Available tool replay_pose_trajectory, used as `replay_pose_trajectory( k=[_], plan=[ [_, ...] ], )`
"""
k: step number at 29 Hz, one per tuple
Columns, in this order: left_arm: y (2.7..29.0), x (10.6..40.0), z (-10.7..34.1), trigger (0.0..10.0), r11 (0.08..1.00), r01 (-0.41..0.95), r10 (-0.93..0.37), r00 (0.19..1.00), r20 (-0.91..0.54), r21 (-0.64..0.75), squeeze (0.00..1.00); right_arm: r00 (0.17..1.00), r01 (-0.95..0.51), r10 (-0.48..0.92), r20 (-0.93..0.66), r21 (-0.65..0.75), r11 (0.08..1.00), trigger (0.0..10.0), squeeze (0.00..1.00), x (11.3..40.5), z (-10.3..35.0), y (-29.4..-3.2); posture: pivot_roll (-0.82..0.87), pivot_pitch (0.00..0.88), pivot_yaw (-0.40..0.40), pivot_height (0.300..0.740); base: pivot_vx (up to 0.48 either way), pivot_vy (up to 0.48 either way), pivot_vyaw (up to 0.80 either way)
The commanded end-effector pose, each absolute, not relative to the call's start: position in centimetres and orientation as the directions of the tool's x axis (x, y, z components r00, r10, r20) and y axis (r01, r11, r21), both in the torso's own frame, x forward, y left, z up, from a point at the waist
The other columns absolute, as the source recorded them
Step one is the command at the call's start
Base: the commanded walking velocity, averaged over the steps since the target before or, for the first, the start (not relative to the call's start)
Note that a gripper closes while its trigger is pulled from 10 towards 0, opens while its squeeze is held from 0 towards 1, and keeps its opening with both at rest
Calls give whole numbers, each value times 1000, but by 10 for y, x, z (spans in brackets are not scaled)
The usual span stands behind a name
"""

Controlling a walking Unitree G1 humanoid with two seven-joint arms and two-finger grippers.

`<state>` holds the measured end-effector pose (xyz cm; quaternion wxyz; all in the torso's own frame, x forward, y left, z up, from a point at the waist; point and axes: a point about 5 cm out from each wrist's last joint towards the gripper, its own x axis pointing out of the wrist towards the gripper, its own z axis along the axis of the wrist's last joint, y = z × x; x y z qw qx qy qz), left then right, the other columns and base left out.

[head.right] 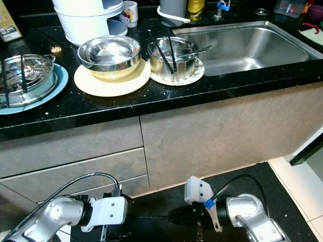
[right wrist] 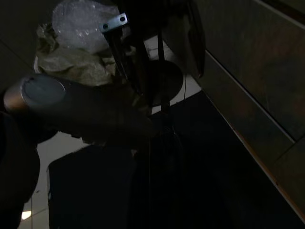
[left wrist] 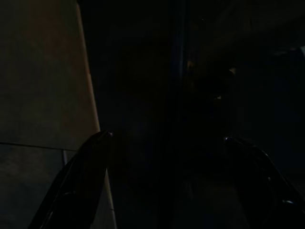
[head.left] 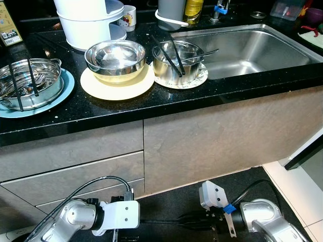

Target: Kitchen organization

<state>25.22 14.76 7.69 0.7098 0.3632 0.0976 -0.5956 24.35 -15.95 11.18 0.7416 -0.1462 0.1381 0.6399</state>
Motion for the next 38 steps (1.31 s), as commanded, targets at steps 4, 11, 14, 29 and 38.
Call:
replay_pose_trajectory(
  k=[4,11,14,29,38],
  plan=[
    [152,247,68,4745,1,931,-757,238,-608,364,0,122,-992,918,-377,-28,121,0,0,241,113,-155,-81,259,3,740,0,0,0],
    [154,253,72,0,21,935,-767,242,-595,353,0,102,-994,907,-409,-7,109,0,0,237,110,-159,-79,254,6,740,0,0,0],
    [154,254,73,0,18,935,-769,239,-592,354,0,95,-995,900,-425,-2,104,0,0,235,108,-160,-79,254,6,740,0,0,0],
    [150,252,74,0,1,941,-789,209,-578,339,0,80,-996,888,-453,6,92,0,0,233,103,-162,-79,254,6,740,0,0,0],
    [148,255,79,0,-6,933,-799,212,-563,359,0,126,-986,888,-442,39,159,5451,1000,237,101,-160,-82,259,8,740,0,0,0]
  ],
)
